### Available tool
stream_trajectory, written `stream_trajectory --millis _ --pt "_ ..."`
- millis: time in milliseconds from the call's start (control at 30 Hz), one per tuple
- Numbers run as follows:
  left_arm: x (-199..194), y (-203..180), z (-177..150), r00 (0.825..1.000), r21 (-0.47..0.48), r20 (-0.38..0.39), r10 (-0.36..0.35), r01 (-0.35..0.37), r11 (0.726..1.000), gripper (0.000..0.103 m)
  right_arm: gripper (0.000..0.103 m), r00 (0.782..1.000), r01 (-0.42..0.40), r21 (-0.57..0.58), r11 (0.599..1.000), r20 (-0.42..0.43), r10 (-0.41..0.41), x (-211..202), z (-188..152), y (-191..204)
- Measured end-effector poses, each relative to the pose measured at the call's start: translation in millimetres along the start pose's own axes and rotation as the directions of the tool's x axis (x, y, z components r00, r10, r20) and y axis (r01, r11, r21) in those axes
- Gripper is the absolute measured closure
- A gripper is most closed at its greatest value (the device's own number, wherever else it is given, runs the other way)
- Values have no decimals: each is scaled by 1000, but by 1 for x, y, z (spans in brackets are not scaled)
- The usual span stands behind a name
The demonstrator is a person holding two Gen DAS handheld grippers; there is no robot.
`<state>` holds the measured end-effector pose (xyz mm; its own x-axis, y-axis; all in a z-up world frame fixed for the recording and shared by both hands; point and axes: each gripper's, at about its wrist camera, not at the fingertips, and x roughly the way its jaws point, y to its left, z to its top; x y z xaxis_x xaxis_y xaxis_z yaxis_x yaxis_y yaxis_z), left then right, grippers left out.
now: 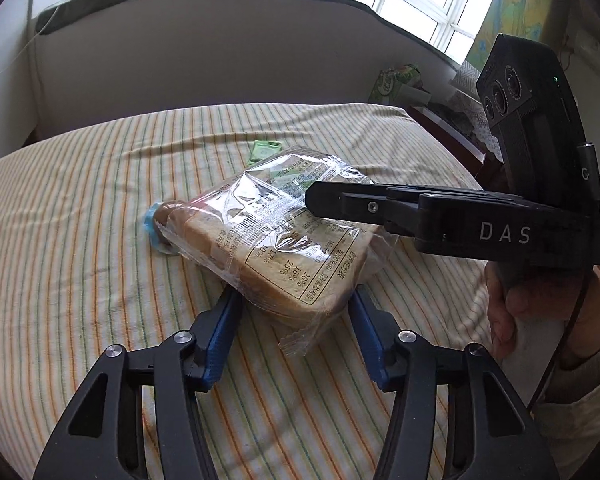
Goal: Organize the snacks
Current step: 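Close the left tool on the bagged bread loaf, then lift and carry the bread loaf with the left tool over the box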
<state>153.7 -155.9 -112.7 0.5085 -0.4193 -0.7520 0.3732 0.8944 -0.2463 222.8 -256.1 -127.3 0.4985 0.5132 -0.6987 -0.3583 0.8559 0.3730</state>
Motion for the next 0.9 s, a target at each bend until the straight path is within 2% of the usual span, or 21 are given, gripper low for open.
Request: stream_trajectory --millis 367,533,700,800,900 --pt "-10 -2 -2 1000 -8 19 -6 6 1000 49 45 1000 7 23 1000 24 -8 -11 -5 -1" --pt "-29 -14 -8 999 24 48 -8 6 1000 49 45 998 24 23 999 59 -25 -30 -12 8" --pt "-63 -37 -40 998 101 57 -32 26 995 49 45 991 48 60 997 122 -55 -71 -49 34" --pt "-74 -43 -59 998 115 29 -49 45 992 49 45 989 59 102 993 127 -72 -85 -79 47" --pt "-81 -43 -67 998 126 28 -60 56 990 49 45 988 66 135 989 128 -83 -92 -95 54"
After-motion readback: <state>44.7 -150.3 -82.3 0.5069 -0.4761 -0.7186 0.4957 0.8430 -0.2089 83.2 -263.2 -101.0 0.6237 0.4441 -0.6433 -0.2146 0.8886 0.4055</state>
